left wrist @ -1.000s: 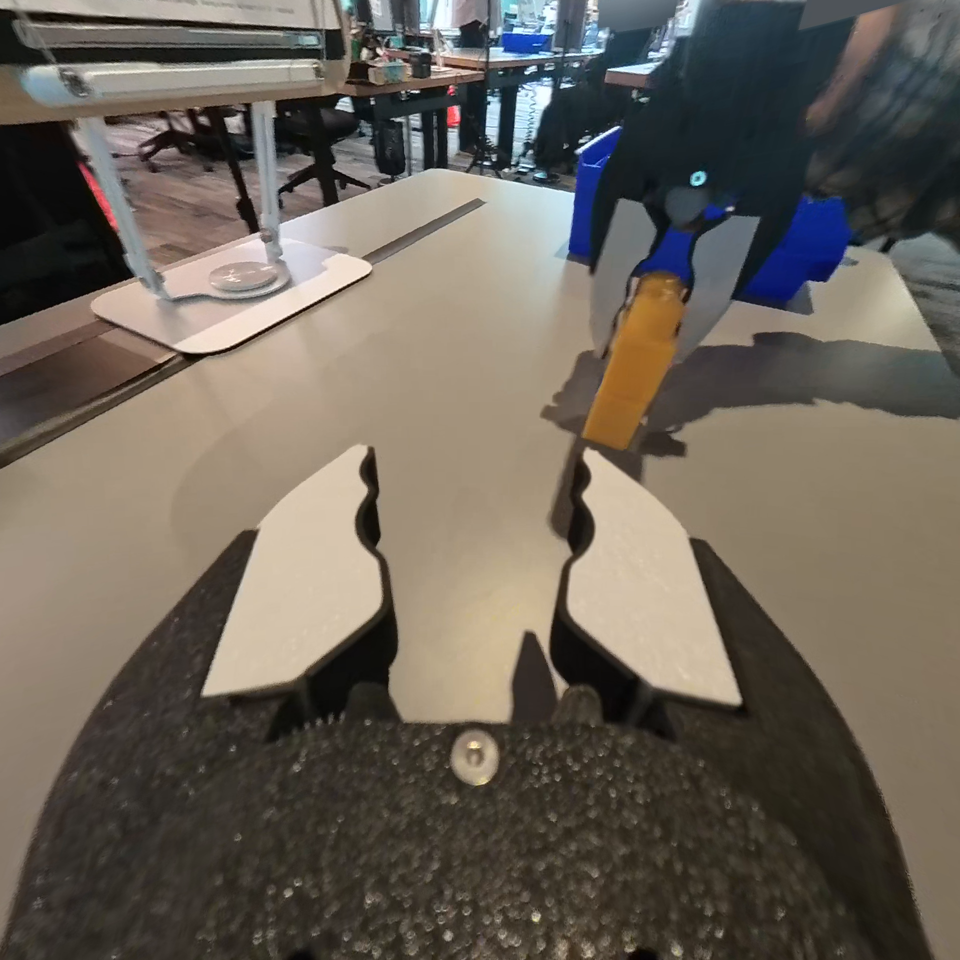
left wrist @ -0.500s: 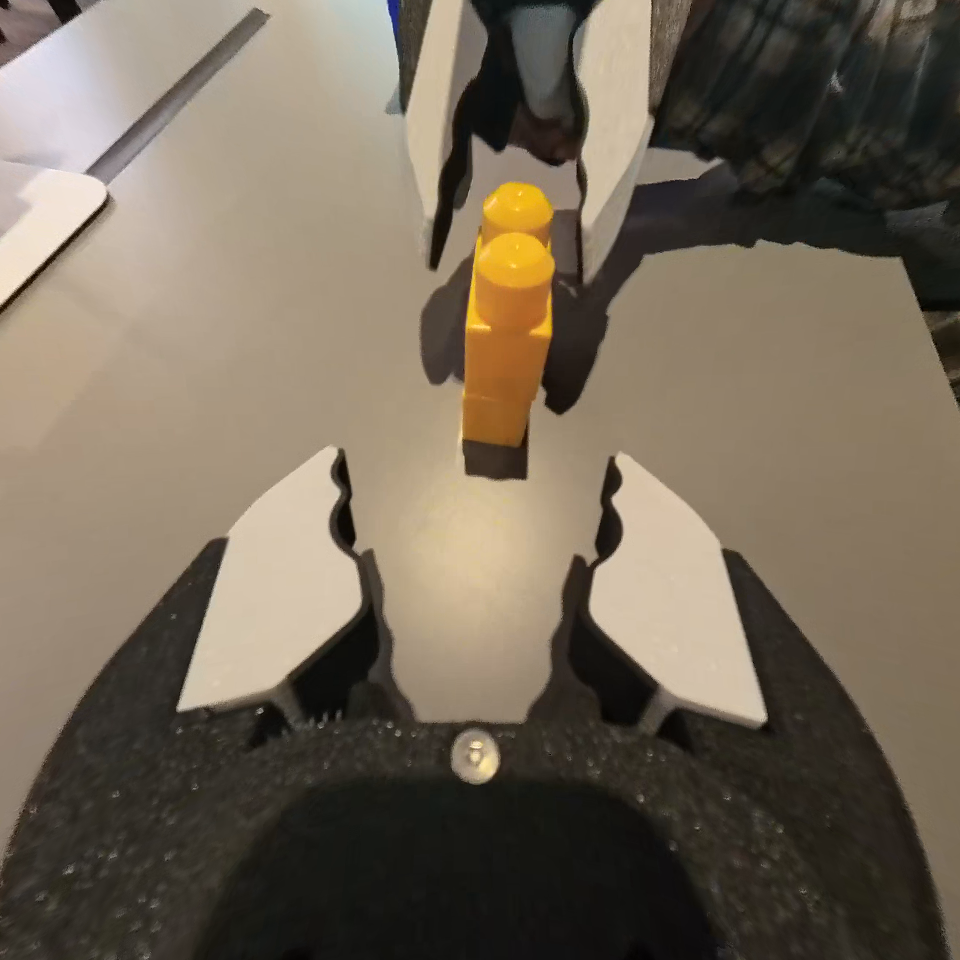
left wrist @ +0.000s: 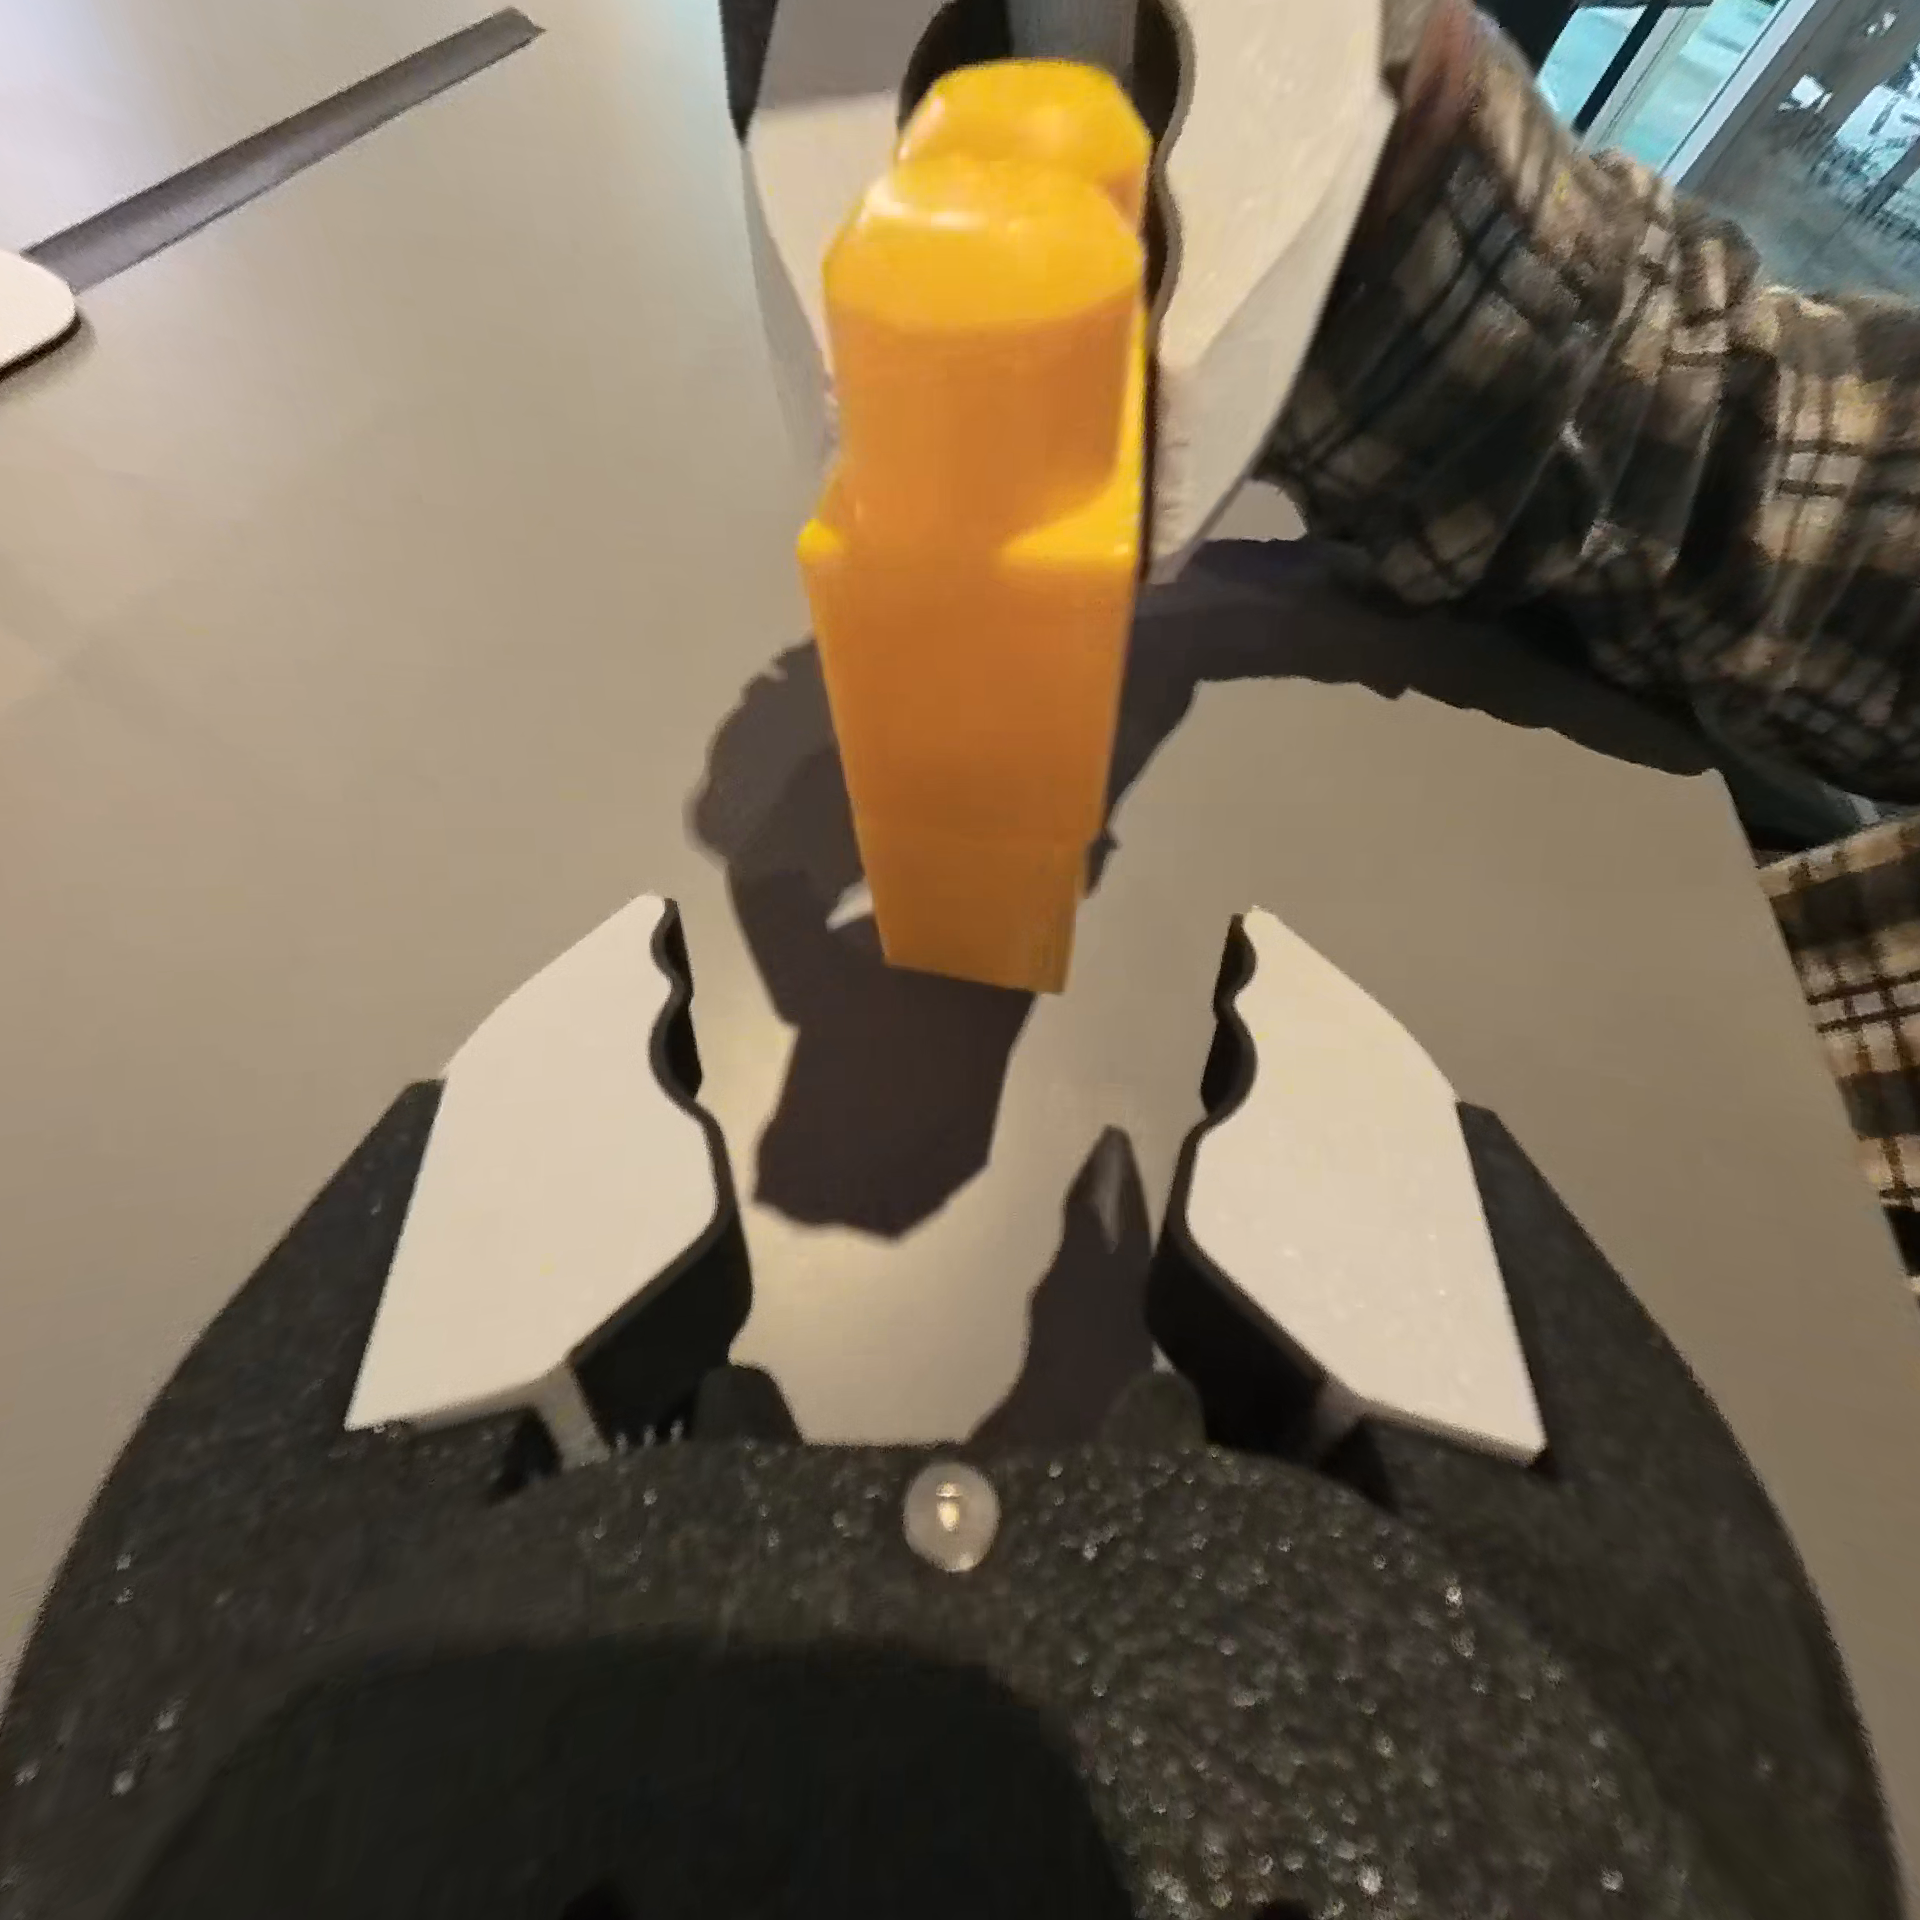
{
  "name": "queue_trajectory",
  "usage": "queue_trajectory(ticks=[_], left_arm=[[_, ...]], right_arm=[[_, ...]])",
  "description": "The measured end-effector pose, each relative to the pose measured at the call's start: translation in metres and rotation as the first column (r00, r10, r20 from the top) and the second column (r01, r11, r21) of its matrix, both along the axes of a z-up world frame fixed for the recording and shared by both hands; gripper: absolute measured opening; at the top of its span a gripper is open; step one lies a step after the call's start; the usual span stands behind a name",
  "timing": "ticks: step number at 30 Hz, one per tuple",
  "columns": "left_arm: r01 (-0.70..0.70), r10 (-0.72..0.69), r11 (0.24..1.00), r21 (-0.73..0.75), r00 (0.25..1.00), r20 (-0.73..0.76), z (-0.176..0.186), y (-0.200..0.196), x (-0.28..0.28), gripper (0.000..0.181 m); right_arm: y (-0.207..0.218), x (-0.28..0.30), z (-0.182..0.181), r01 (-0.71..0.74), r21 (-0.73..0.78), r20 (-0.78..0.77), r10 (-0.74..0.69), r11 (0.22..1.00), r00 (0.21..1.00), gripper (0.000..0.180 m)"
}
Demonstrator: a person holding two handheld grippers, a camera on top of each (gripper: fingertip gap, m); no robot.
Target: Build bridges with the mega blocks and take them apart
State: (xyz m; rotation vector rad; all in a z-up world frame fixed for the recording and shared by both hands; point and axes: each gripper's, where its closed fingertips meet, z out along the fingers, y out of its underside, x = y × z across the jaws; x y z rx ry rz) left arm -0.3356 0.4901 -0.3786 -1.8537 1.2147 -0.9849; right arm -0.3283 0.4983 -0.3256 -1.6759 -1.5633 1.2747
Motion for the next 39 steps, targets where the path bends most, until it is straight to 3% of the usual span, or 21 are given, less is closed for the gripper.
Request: queue_trajectory(ticks=[2, 8, 20, 25, 30, 35, 39], left_arm=[[0.023, -0.022, 1.000, -0.016, 0.999, 0.044, 0.005, -0.003, 0.007, 0.092], [0.118, -0.114, 0.993, -0.007, 0.971, 0.209, 0.036, -0.020, 0.017, 0.042], [-0.003, 0.003, 1.000, 0.016, 0.999, 0.033, 0.030, -0.018, 0.007, 0.041], [0.000, 0.000, 1.000, 0.005, 0.998, 0.058, 0.030, -0.018, 0.005, 0.041], [0.033, -0.034, 0.999, 0.011, 0.988, 0.151, 0.041, -0.022, 0.004, 0.041], [0.067, -0.042, 0.994, -0.091, 0.967, 0.250, 0.047, -0.028, 0.004, 0.041], [0.065, -0.021, 0.990, -0.129, 0.948, 0.316, 0.052, -0.027, -0.004, 0.041]], right_arm=[[-0.002, -0.002, 0.004, -0.011, -0.014, -0.001, 0.011, 1.000, 1.000, 0.036], [-0.016, -0.008, 0.023, -0.054, -0.036, -0.046, 0.053, 0.998, 0.998, 0.036], [-0.021, -0.012, 0.022, -0.016, 0.071, 0.094, 0.009, 0.997, 0.995, 0.036], [-0.021, -0.013, 0.019, -0.020, 0.062, 0.088, 0.014, 0.998, 0.996, 0.036], [-0.023, -0.019, 0.028, -0.060, 0.069, -0.031, 0.062, 0.996, 0.998, 0.036], [-0.021, -0.022, 0.047, -0.032, 0.152, -0.181, 0.060, 0.988, 0.982, 0.045], [-0.018, -0.008, 0.062, 0.032, 0.054, -0.254, -0.017, 0.998, 0.967, 0.056]])
